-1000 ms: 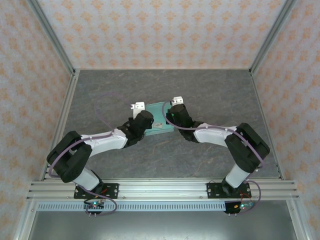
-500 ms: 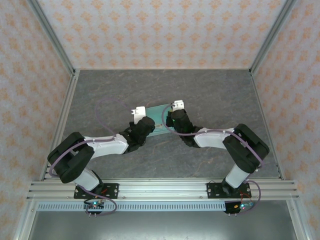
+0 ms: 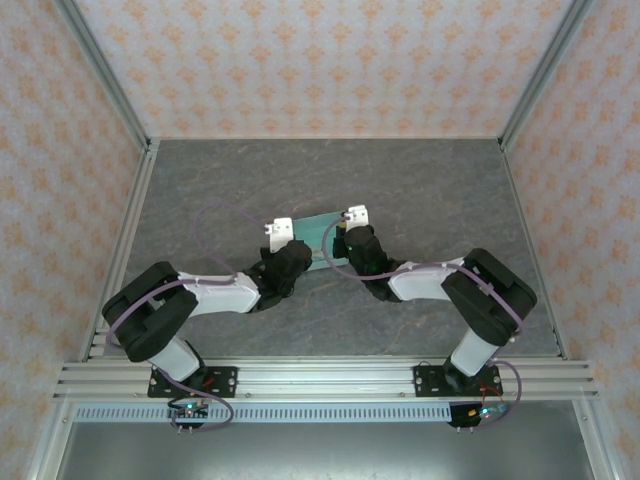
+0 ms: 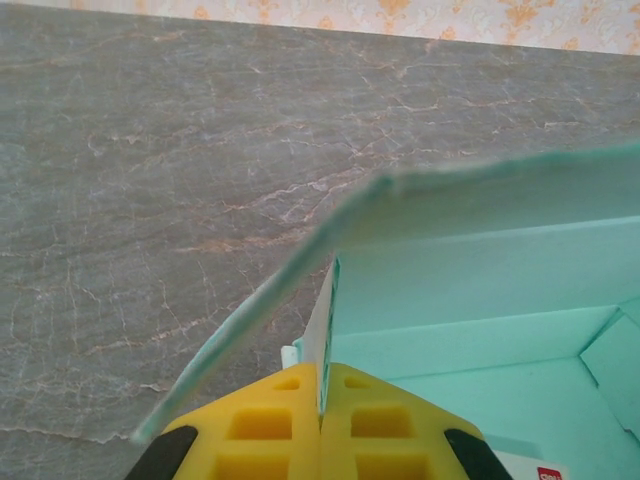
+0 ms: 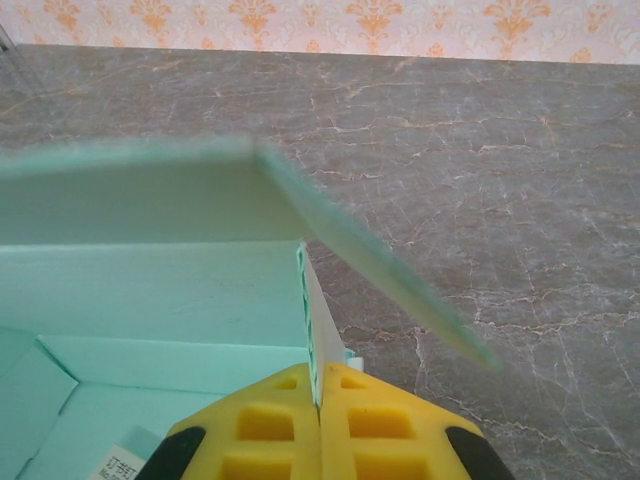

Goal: Fold the paper box

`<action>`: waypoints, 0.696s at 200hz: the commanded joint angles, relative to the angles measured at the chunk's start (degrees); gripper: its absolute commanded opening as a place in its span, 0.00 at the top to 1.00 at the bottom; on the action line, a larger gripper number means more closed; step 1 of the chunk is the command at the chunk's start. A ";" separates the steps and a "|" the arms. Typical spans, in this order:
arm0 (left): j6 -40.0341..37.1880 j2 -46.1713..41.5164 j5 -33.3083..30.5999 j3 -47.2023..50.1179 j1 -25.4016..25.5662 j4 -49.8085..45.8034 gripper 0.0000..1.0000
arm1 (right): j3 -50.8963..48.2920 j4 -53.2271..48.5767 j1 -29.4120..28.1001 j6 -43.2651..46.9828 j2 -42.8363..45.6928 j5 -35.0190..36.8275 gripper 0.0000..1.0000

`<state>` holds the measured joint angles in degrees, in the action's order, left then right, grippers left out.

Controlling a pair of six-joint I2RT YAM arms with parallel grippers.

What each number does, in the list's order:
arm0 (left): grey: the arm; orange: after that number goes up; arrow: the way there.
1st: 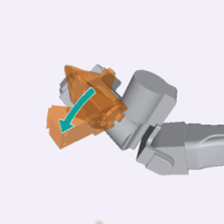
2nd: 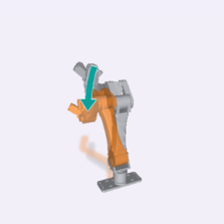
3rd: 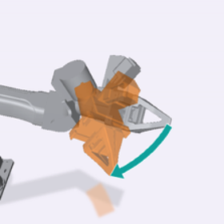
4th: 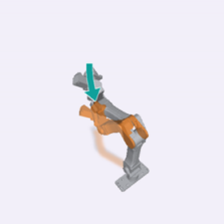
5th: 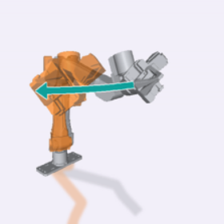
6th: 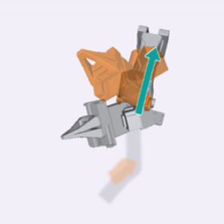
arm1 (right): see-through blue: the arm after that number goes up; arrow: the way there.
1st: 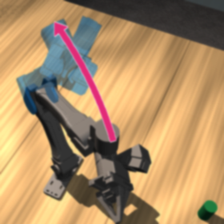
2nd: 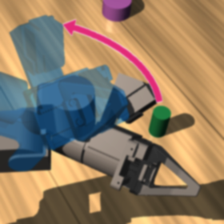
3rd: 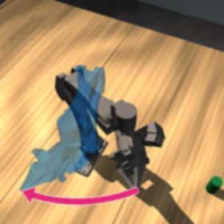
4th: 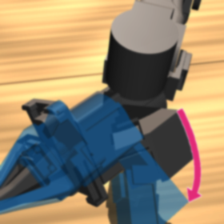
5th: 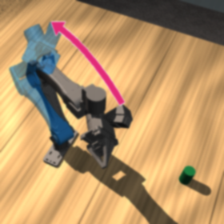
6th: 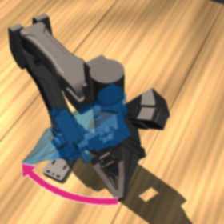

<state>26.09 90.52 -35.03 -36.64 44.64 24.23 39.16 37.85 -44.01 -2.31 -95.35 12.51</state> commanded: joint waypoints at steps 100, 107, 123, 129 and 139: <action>-4.63 6.63 -5.16 -3.98 -3.25 5.92 1.00 | 5.77 6.72 1.20 5.06 -6.43 3.04 1.00; -4.55 6.92 -5.23 -3.96 -3.25 6.12 1.00 | 5.84 6.77 1.21 4.81 -6.61 2.87 1.00; -4.09 7.60 -4.97 -3.96 -3.29 6.36 1.00 | 6.02 5.95 1.22 2.86 -6.51 2.42 1.00; -3.82 7.81 -4.96 -3.96 -3.16 6.36 1.00 | 6.29 5.05 1.21 1.80 -6.26 2.43 1.00; -3.61 8.09 -4.97 -4.03 -3.15 6.45 1.00 | 6.87 3.13 1.08 -0.18 -5.87 2.74 1.00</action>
<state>22.20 96.95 -37.08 -39.83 41.89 30.52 43.62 41.98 -43.09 1.74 -101.19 14.98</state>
